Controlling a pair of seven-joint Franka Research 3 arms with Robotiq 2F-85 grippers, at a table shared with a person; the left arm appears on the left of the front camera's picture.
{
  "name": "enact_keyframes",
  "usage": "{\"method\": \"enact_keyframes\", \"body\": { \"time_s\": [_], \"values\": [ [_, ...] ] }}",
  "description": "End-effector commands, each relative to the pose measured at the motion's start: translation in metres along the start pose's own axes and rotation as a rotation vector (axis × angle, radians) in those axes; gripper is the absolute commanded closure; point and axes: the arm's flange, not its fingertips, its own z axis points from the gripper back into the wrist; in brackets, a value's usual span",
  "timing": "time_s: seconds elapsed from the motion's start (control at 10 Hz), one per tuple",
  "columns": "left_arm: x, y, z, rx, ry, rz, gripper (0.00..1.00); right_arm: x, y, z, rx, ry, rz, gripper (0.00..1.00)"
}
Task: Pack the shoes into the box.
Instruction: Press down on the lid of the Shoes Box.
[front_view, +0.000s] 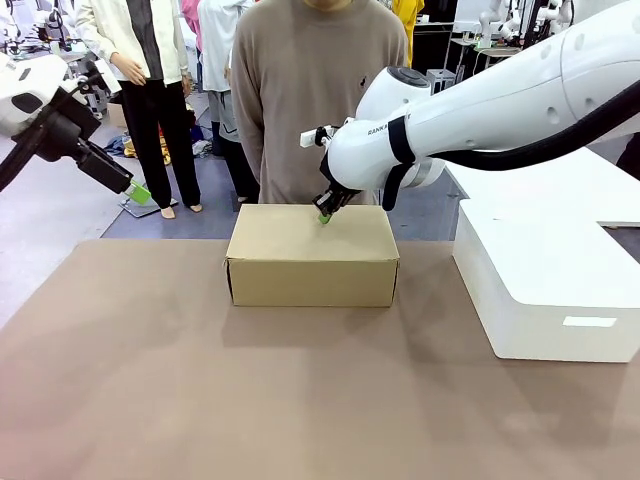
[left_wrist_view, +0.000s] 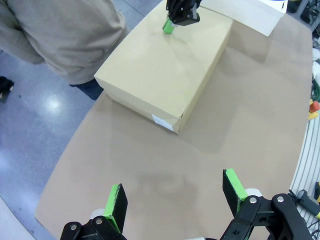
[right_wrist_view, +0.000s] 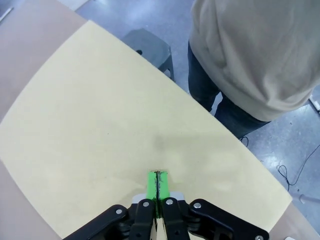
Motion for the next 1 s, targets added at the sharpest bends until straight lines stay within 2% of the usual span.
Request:
{"method": "enact_keyframes", "body": {
  "time_s": [0.0, 0.2, 0.5, 0.9],
  "values": [
    [0.000, 0.002, 0.001, 0.002, 0.005, 0.006, 0.00, 0.003, 0.006, -0.006, -0.008, 0.035, -0.019, 1.00],
    [0.000, 0.002, 0.001, 0.002, 0.005, 0.006, 0.00, 0.003, 0.008, -0.001, 0.000, 0.037, -0.012, 1.00],
    [0.000, 0.002, 0.001, 0.002, 0.005, 0.006, 0.00, 0.009, 0.010, 0.049, 0.013, -0.024, 0.004, 1.00],
    [0.000, 0.002, 0.001, 0.002, 0.005, 0.006, 0.00, -0.010, 0.024, 0.086, 0.056, -0.023, 0.043, 1.00]
  ]
}}
